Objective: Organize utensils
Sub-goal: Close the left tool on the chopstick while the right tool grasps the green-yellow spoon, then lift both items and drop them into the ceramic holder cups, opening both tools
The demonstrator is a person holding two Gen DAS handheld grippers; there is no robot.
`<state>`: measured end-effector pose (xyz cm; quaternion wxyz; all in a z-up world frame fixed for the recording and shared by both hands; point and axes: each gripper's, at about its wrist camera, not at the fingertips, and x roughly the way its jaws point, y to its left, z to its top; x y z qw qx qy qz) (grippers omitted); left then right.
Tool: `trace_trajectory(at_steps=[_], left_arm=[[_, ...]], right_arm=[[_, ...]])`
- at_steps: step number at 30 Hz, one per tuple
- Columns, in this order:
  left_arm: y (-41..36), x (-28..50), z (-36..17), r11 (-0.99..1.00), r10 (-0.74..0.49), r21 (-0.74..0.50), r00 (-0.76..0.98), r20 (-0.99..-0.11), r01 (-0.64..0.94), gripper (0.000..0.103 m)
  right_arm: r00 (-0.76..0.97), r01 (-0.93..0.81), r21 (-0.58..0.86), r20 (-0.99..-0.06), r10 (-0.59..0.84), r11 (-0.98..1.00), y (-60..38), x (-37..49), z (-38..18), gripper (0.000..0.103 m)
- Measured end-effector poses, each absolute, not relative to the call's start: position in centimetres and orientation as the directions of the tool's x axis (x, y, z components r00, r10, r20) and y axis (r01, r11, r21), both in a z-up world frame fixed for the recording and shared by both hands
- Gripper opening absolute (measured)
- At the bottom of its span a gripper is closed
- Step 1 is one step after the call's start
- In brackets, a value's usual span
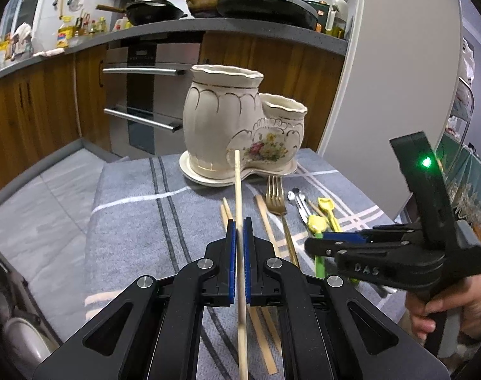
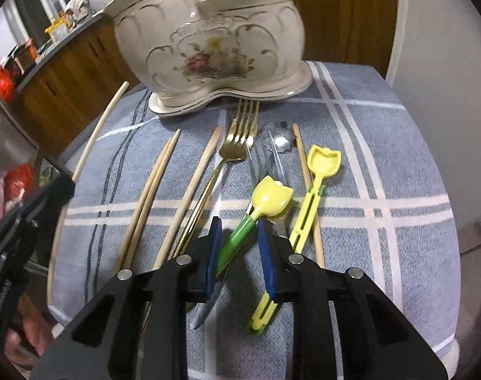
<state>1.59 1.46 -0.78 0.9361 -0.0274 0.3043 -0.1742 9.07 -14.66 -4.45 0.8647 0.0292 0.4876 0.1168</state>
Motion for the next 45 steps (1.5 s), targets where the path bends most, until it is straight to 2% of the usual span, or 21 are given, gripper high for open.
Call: trace_trajectory(at_steps=[5, 10, 16, 24, 30, 33, 39, 45], left_arm=[[1.7, 1.5, -0.9, 0.938, -0.343, -0.159, 0.753, -0.561, 0.308, 0.005], [2.0, 1.4, -0.9, 0.939, -0.341, -0.163, 0.758, -0.555, 0.303, 0.005], [2.4, 1.0, -0.4, 0.934, -0.356, -0.175, 0.777, -0.519, 0.312, 0.005], [3.0, 0.2, 2.0, 0.948, -0.318, -0.126, 0.864, -0.391, 0.292, 0.005], [3.6, 1.9, 5.8, 0.947, -0.318, -0.144, 0.905, -0.284, 0.288, 0.005], [3.2, 3.8, 8.3, 0.953, -0.299, -0.112, 0.930, -0.215, 0.281, 0.005], [1.7, 9.3, 11.9, 0.921, -0.370, -0.183, 0.919, -0.139, 0.343, 0.005], [0.4, 14.4, 12.5, 0.923, -0.350, -0.218, 0.927, -0.138, 0.316, 0.005]], right_arm=[[0.513, -0.205, 0.172, -0.819, 0.256, 0.963, -14.6, 8.5, -3.7, 0.010], [0.554, -0.251, 0.173, -0.781, 0.288, 0.952, -15.0, 7.4, -1.9, 0.010], [0.656, -0.298, 0.225, -0.658, 0.370, 0.928, -16.5, 5.9, 1.0, 0.010], [0.813, -0.358, 0.133, -0.442, 0.379, 0.924, -17.8, 6.2, 5.2, 0.010], [0.860, -0.365, 0.168, -0.315, 0.401, 0.916, -19.6, 10.2, 8.2, 0.010], [0.861, -0.384, 0.201, -0.276, 0.428, 0.901, -20.2, 12.7, 9.5, 0.010], [0.848, -0.423, 0.251, -0.229, 0.479, 0.870, -20.2, 17.2, 10.6, 0.010], [0.857, -0.401, 0.297, -0.211, 0.470, 0.866, -20.5, 20.9, 9.7, 0.010]])
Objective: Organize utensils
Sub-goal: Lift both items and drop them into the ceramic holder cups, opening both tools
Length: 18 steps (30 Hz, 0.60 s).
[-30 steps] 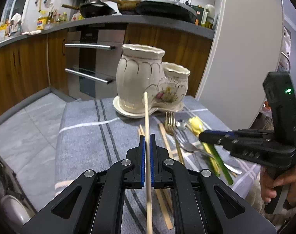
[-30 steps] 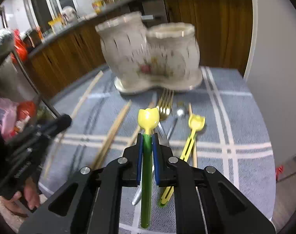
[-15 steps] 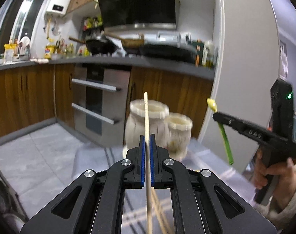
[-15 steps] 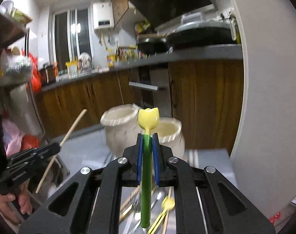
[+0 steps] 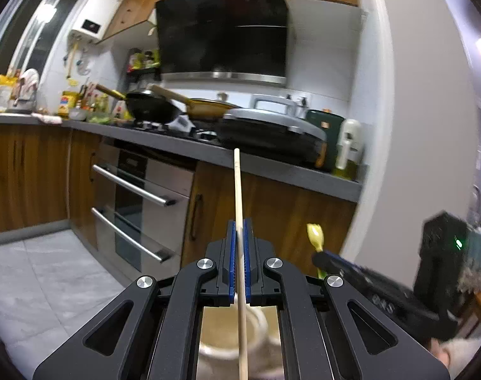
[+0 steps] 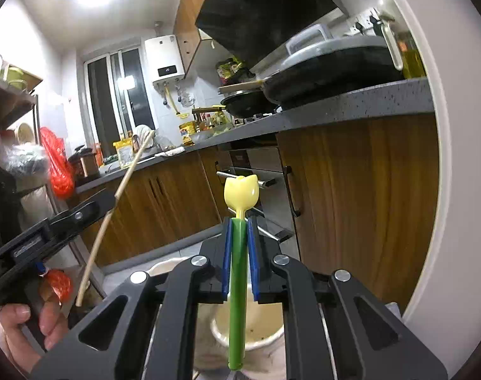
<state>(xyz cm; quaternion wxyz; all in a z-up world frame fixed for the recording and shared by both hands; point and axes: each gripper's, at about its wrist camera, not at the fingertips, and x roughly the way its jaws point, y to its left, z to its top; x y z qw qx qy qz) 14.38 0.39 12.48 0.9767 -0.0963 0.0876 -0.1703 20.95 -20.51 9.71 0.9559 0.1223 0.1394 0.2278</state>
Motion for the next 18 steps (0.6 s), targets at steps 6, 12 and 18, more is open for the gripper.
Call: trace_trajectory(at_steps=[6, 12, 18], left_arm=[[-0.2, 18.0, 10.7, 0.961, -0.229, -0.190, 0.963, -0.145, 0.200, 0.005], [-1.0, 18.7, 9.7, 0.976, -0.189, -0.131, 0.974, -0.126, 0.173, 0.005], [-0.9, 18.4, 9.0, 0.974, -0.192, -0.146, 0.973, -0.127, 0.173, 0.005]], right_arm=[[0.870, -0.371, 0.314, -0.211, 0.445, 0.874, -20.5, 22.5, 8.2, 0.010], [0.885, -0.350, 0.309, -0.199, 0.420, 0.884, -20.5, 23.3, 7.5, 0.010], [0.899, -0.337, 0.288, -0.185, 0.397, 0.896, -19.8, 23.7, 7.2, 0.010]])
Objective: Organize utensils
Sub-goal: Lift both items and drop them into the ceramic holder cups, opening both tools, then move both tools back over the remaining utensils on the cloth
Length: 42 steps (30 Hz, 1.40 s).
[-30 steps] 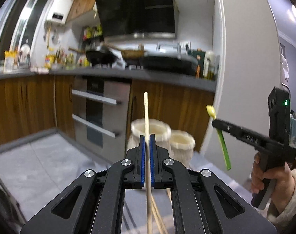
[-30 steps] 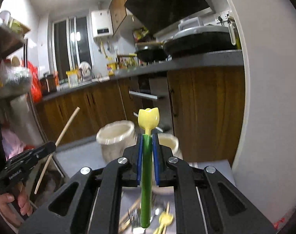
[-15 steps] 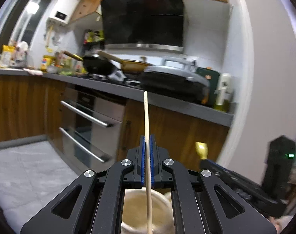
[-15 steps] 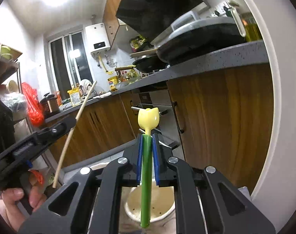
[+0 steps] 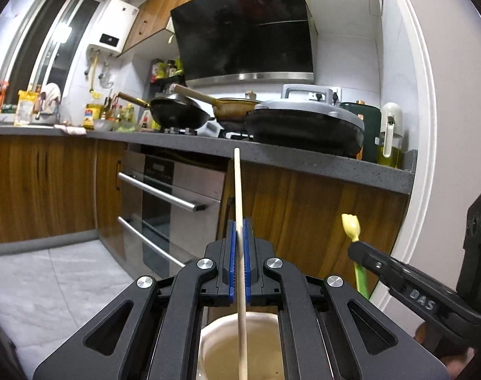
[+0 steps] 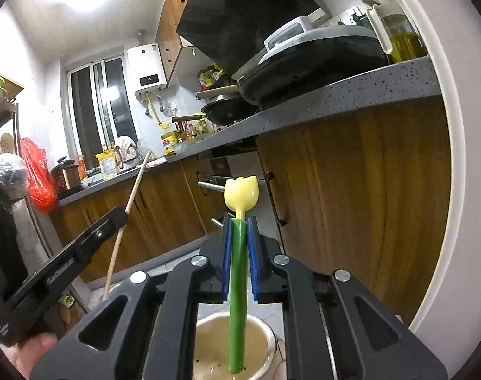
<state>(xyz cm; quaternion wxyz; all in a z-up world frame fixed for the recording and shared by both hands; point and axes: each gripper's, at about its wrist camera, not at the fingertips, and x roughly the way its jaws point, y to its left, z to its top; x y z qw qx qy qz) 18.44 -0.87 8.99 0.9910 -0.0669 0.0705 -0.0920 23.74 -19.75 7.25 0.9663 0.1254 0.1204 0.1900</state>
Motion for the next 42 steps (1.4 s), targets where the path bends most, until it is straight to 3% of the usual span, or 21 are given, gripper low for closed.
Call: trace_trajectory(at_steps=[14, 17, 21, 29, 33, 34, 35, 36, 37, 39, 42], left_arm=[[0.8, 13.9, 7.4, 0.967, -0.216, -0.179, 0.956, -0.198, 0.181, 0.005], [0.9, 12.9, 6.9, 0.971, -0.204, -0.170, 0.950, -0.238, 0.166, 0.005], [0.6, 11.4, 6.7, 0.978, -0.184, -0.136, 0.956, -0.229, 0.156, 0.005], [0.2, 11.5, 5.7, 0.984, -0.167, -0.109, 0.952, -0.258, 0.143, 0.007], [0.3, 10.9, 5.8, 0.985, -0.161, -0.101, 0.956, -0.246, 0.140, 0.024], [0.3, 10.7, 5.9, 0.986, -0.155, -0.096, 0.958, -0.242, 0.135, 0.034], [0.4, 10.4, 6.0, 0.987, -0.147, -0.092, 0.961, -0.233, 0.129, 0.041], [0.5, 10.0, 6.0, 0.988, -0.140, -0.093, 0.965, -0.221, 0.122, 0.053], [0.6, 9.8, 6.1, 0.988, -0.138, -0.095, 0.967, -0.213, 0.120, 0.058], [0.8, 9.3, 6.2, 0.989, -0.134, -0.094, 0.968, -0.210, 0.116, 0.062], [1.1, 8.7, 6.2, 0.990, -0.123, -0.100, 0.972, -0.201, 0.104, 0.082]], right_arm=[[0.874, -0.333, 0.244, -0.283, 0.396, 0.911, -20.9, 19.2, 5.7, 0.010], [0.875, -0.338, 0.199, -0.293, 0.385, 0.920, -20.2, 18.3, 5.1, 0.010], [0.871, -0.338, 0.176, -0.315, 0.378, 0.925, -19.7, 18.0, 4.1, 0.010], [0.832, -0.347, 0.234, -0.370, 0.413, 0.908, -20.2, 19.3, 3.4, 0.010], [0.827, -0.348, 0.245, -0.374, 0.420, 0.905, -20.4, 19.4, 3.5, 0.011], [0.827, -0.348, 0.245, -0.374, 0.420, 0.905, -20.5, 19.3, 3.6, 0.015], [0.828, -0.348, 0.246, -0.372, 0.419, 0.905, -20.6, 19.2, 3.7, 0.028], [0.829, -0.349, 0.247, -0.369, 0.420, 0.904, -20.7, 19.2, 3.7, 0.036], [0.829, -0.353, 0.246, -0.366, 0.423, 0.903, -20.8, 19.0, 3.8, 0.043], [0.828, -0.354, 0.240, -0.370, 0.422, 0.904, -20.7, 18.8, 3.9, 0.046], [0.822, -0.353, 0.253, -0.375, 0.428, 0.901, -21.1, 18.4, 4.1, 0.061]])
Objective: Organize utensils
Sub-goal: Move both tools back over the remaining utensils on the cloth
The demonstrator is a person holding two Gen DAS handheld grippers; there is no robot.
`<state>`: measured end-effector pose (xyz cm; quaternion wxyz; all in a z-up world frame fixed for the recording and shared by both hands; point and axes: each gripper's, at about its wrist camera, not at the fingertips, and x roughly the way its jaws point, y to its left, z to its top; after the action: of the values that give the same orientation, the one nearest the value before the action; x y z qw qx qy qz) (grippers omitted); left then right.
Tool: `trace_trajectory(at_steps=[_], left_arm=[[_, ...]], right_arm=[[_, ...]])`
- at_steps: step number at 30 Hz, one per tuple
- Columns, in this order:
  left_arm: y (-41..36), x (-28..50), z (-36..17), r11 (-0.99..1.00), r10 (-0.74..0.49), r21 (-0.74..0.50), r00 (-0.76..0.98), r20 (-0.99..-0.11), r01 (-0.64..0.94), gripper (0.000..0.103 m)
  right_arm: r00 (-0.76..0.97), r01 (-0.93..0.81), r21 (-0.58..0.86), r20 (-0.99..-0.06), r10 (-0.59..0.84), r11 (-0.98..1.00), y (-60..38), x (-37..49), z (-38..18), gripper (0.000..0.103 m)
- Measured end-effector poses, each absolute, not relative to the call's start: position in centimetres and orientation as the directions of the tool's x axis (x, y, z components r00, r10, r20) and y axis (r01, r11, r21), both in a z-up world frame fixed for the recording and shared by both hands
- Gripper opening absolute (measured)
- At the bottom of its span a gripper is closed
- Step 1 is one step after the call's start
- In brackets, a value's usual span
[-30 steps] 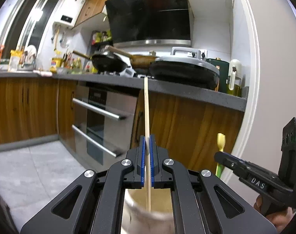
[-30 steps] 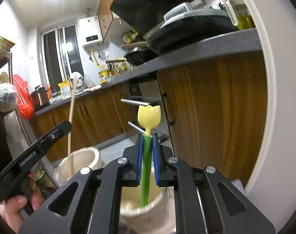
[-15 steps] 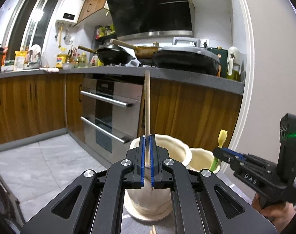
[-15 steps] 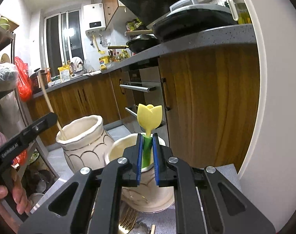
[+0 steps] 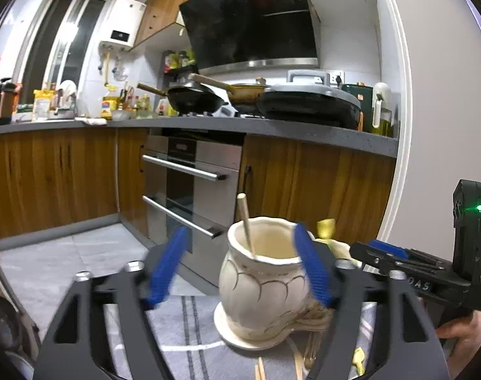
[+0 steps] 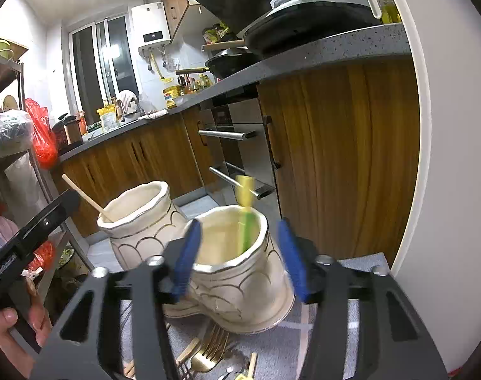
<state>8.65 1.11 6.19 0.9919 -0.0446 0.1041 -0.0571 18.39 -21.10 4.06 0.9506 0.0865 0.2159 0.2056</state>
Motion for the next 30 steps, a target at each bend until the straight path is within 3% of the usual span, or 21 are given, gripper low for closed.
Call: trace_trajectory(at_steps=[9, 17, 30], left_arm=[[2.0, 5.3, 5.6, 0.993, -0.082, -0.101, 0.981, -0.176, 0.064, 0.097], [2.0, 3.5, 3.7, 0.997, -0.073, -0.029, 0.967, -0.243, 0.068, 0.098], [3.4, 2.4, 0.3, 0.994, -0.111, -0.053, 0.898, -0.425, 0.097, 0.098]], right_arm=[[0.837, -0.367, 0.265, -0.324, 0.441, 0.892, -22.7, 14.7, 5.3, 0.099], [0.905, -0.289, 0.177, -0.271, 0.329, 0.941, -23.7, 10.4, 4.6, 0.098], [0.855, -0.301, 0.188, -0.382, 0.352, 0.935, -24.8, 8.3, 2.1, 0.098]])
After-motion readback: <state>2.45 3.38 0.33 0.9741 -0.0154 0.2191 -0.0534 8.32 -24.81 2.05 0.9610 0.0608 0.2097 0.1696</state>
